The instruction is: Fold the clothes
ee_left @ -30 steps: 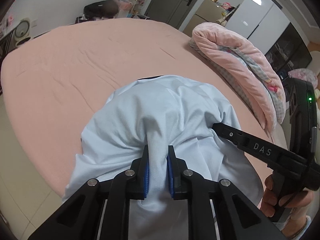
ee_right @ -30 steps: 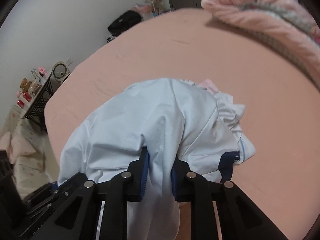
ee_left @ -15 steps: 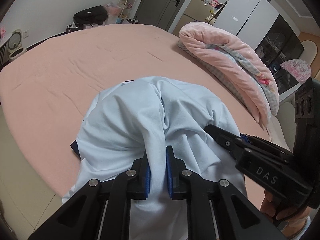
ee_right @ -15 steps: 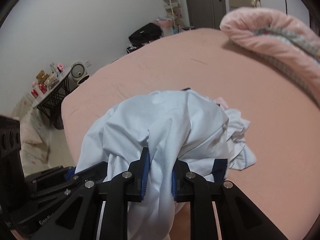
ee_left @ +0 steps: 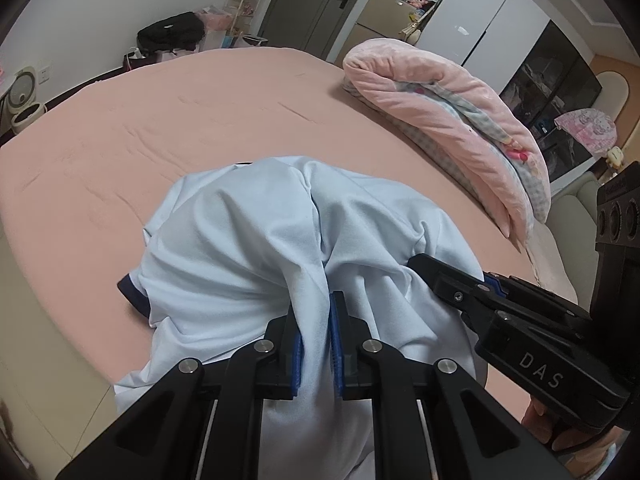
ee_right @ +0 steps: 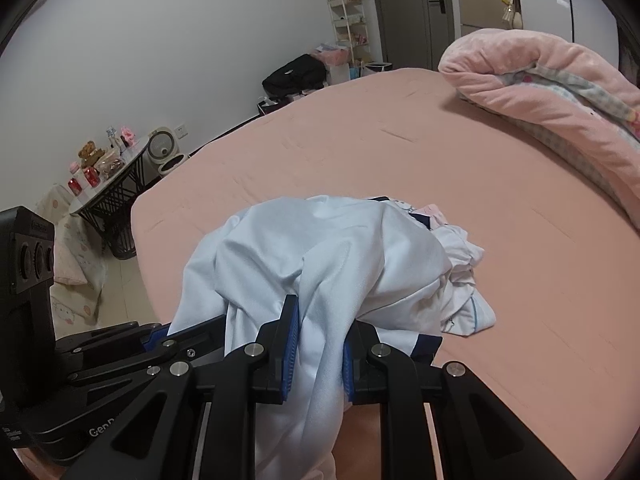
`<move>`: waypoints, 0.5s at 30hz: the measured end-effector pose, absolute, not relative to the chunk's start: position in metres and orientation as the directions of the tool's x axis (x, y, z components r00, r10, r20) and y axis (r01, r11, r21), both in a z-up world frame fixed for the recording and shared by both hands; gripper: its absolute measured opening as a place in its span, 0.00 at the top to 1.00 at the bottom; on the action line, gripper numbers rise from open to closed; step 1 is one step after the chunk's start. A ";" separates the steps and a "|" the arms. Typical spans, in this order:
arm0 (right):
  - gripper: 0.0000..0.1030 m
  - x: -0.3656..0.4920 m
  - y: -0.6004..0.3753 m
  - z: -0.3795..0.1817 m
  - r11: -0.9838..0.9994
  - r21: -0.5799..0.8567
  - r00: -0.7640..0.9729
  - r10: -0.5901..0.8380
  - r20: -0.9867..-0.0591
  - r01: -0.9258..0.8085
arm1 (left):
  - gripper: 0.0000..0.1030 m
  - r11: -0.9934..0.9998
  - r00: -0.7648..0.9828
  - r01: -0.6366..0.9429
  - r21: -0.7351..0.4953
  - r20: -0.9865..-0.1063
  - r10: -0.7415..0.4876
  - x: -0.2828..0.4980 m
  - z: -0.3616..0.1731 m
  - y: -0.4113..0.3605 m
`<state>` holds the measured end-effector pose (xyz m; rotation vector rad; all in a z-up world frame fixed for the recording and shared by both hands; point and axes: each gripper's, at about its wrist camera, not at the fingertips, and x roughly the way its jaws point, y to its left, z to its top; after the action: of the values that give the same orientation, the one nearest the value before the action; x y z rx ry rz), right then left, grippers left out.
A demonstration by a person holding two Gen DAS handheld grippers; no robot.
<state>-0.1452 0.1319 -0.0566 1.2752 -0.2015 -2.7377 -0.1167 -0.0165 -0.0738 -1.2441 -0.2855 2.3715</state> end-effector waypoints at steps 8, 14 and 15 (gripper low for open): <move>0.84 -0.127 0.149 -0.045 -0.981 0.193 -0.660 -0.157 -0.735 0.019 | 0.90 -0.873 -0.482 -0.321 -0.368 -0.729 0.485 -0.109 -0.061 0.004; 0.85 -0.111 0.165 -0.037 -0.980 0.200 -0.667 -0.149 -0.730 0.000 | 0.90 -0.860 -0.458 -0.349 -0.372 -0.733 0.503 -0.099 -0.054 0.023; 0.85 -0.108 0.168 -0.035 -0.979 0.202 -0.671 -0.147 -0.727 -0.004 | 0.90 -0.857 -0.455 -0.358 -0.370 -0.733 0.506 -0.097 -0.052 0.027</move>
<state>-0.1075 0.1679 -0.0348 1.2373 -0.2874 -2.7869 -0.0967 0.0270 -0.0517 -1.2379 -0.2201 2.3063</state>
